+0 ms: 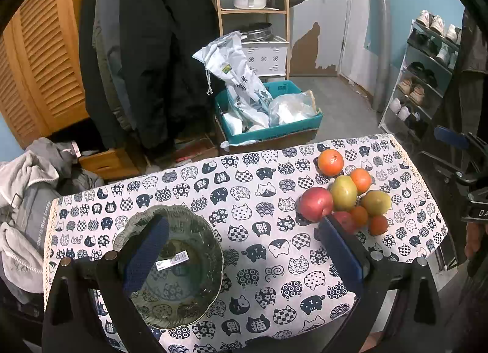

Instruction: Organize fruits

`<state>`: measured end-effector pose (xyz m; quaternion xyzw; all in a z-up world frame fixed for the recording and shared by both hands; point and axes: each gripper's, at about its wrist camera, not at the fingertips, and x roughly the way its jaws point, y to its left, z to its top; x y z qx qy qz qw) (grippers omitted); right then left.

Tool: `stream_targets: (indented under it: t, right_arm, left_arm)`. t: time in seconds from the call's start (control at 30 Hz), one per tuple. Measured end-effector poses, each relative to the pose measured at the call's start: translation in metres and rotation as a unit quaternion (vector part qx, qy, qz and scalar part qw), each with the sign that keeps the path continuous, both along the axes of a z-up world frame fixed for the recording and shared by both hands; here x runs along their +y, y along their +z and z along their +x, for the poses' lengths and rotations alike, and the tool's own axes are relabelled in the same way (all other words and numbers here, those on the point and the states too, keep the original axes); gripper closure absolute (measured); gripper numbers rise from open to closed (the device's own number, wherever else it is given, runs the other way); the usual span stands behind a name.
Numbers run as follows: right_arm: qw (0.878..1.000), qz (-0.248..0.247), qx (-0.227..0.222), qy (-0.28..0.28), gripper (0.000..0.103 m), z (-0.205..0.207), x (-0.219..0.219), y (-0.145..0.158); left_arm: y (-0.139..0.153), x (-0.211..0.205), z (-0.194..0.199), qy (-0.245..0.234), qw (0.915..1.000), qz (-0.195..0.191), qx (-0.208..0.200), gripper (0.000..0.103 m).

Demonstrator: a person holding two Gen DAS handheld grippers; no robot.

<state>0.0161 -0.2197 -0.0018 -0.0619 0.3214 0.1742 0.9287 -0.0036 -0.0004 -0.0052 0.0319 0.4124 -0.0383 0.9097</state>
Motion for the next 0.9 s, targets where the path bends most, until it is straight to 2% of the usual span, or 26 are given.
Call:
stream_targets:
  t: [0.9]
  right_arm:
    - [1.000,0.007,0.009,-0.020,0.002,0.009,-0.021,0.002]
  left_arm:
    - [-0.010,-0.003,0.002,-0.003,1.0000,0.004,0.008,0.003]
